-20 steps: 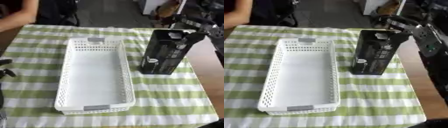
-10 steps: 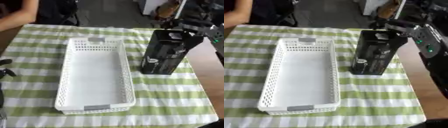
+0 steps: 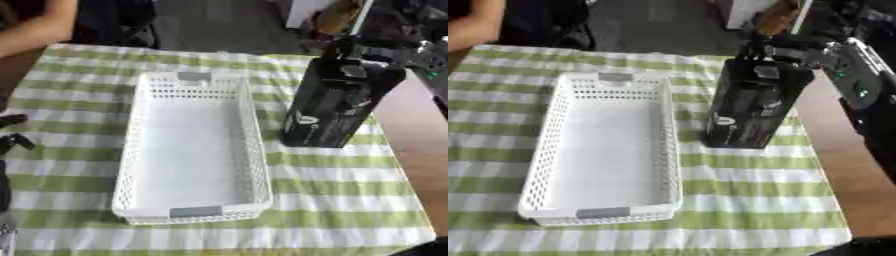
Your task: Pick up objects on the table and place them in the box.
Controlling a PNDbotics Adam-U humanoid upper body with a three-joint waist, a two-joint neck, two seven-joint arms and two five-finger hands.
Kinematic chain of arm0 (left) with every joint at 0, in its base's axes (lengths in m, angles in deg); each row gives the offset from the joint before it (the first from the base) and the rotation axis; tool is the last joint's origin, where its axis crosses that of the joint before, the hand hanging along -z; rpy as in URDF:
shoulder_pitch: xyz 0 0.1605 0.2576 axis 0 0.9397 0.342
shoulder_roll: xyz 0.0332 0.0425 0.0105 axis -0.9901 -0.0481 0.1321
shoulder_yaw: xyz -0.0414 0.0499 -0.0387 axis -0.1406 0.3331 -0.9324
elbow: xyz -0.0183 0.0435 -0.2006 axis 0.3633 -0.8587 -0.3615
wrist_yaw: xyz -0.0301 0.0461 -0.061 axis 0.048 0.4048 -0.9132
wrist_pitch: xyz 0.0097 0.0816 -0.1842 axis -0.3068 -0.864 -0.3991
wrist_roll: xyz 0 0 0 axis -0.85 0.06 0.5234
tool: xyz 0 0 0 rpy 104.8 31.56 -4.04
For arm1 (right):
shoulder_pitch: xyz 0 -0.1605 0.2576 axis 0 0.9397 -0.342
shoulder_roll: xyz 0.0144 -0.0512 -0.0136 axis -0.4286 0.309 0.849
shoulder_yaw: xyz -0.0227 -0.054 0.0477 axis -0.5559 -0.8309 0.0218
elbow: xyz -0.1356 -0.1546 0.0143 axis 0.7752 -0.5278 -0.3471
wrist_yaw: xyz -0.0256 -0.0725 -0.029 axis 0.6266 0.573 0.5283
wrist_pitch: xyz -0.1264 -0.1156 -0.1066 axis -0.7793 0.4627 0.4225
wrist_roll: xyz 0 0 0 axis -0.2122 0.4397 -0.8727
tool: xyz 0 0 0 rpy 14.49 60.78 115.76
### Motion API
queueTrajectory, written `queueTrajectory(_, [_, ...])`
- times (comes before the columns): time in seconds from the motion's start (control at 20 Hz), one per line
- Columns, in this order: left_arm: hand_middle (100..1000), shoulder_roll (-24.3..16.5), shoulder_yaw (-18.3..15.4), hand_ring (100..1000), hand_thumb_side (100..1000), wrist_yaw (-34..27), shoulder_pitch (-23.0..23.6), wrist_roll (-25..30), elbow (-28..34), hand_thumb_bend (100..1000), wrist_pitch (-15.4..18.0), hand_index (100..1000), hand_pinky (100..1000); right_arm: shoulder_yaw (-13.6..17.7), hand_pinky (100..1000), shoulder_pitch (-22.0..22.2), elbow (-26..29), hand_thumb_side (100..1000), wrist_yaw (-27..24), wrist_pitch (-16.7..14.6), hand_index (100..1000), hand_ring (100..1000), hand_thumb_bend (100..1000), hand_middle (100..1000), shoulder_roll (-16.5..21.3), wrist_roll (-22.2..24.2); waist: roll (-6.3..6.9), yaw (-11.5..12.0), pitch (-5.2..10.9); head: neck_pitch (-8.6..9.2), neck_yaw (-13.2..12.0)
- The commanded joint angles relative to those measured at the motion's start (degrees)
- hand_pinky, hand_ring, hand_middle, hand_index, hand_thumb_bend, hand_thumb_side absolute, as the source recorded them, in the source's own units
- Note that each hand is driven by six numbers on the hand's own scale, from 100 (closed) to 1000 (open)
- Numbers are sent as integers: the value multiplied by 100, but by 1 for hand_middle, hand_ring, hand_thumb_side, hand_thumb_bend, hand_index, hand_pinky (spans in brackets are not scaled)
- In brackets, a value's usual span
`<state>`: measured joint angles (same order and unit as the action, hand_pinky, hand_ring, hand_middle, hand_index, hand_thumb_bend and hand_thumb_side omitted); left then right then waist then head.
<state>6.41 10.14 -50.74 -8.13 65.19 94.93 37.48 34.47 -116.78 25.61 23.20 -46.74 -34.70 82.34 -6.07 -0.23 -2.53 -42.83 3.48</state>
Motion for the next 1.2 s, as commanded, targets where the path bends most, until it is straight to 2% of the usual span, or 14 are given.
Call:
queueTrajectory(0.05, [711, -124, -1, 577, 1000, 33, -10, 6, 77, 100, 10, 642, 315, -42, 756, -211, 159, 431, -4, -1358, 868, 804, 684, 786, 173, 1363, 18, -3, 89, 5, -52])
queueTrajectory(0.15, [711, -124, -2, 577, 1000, 35, -11, 6, 80, 100, 11, 642, 315, -75, 745, -208, 224, 431, -21, -1370, 860, 796, 666, 777, 176, 1362, 15, 0, 88, 10, -57])
queueTrajectory(0.2, [711, -124, -4, 577, 1000, 36, -10, 4, 80, 100, 10, 642, 315, -82, 710, -205, 253, 430, -30, -1370, 843, 770, 619, 752, 178, 1354, 14, 1, 88, 10, -58])
queueTrajectory(0.3, [711, -125, -4, 577, 1000, 37, -10, 3, 80, 100, 8, 641, 315, -90, 691, -194, 300, 427, -51, -1365, 832, 753, 586, 735, 184, 1327, 11, 3, 87, 8, -60])
queueTrajectory(0.45, [711, -125, -2, 577, 1000, 38, -11, 4, 79, 100, 5, 641, 315, -96, 670, -172, 345, 424, -87, -1354, 821, 739, 575, 720, 193, 1271, 10, 4, 85, 8, -64])
queueTrajectory(0.5, [711, -126, -3, 577, 1000, 39, -12, 3, 79, 100, 5, 641, 315, -97, 635, -165, 357, 419, -101, -1352, 796, 702, 535, 681, 195, 1249, 11, 3, 84, 9, -66])
queueTrajectory(0.55, [711, -126, -4, 577, 1000, 39, -12, 2, 80, 100, 5, 641, 315, -97, 638, -157, 368, 419, -116, -1349, 799, 705, 540, 684, 198, 1225, 11, 2, 83, 9, -67])
queueTrajectory(0.6, [712, -127, -3, 577, 1000, 39, -12, 2, 79, 100, 4, 640, 315, -100, 592, -150, 376, 411, -124, -1345, 782, 675, 497, 657, 199, 1205, 12, 1, 83, 8, -66])
queueTrajectory(0.7, [712, -127, -1, 577, 1000, 41, -13, 4, 78, 100, 2, 640, 315, -108, 565, -140, 389, 408, -125, -1334, 768, 651, 460, 632, 201, 1177, 13, 0, 82, 5, -64])
queueTrajectory(1.0, [711, -125, -3, 577, 1000, 42, -16, 2, 80, 100, 1, 639, 315, -113, 563, -112, 359, 402, -63, -1305, 758, 646, 443, 626, 197, 1114, 13, 5, 85, 3, -62])
queueTrajectory(1.2, [711, -122, -2, 577, 1000, 43, -19, 4, 80, 100, -1, 639, 315, -115, 549, -93, 143, 388, 61, -1304, 746, 636, 423, 617, 145, 1119, 13, 11, 83, 9, -67])
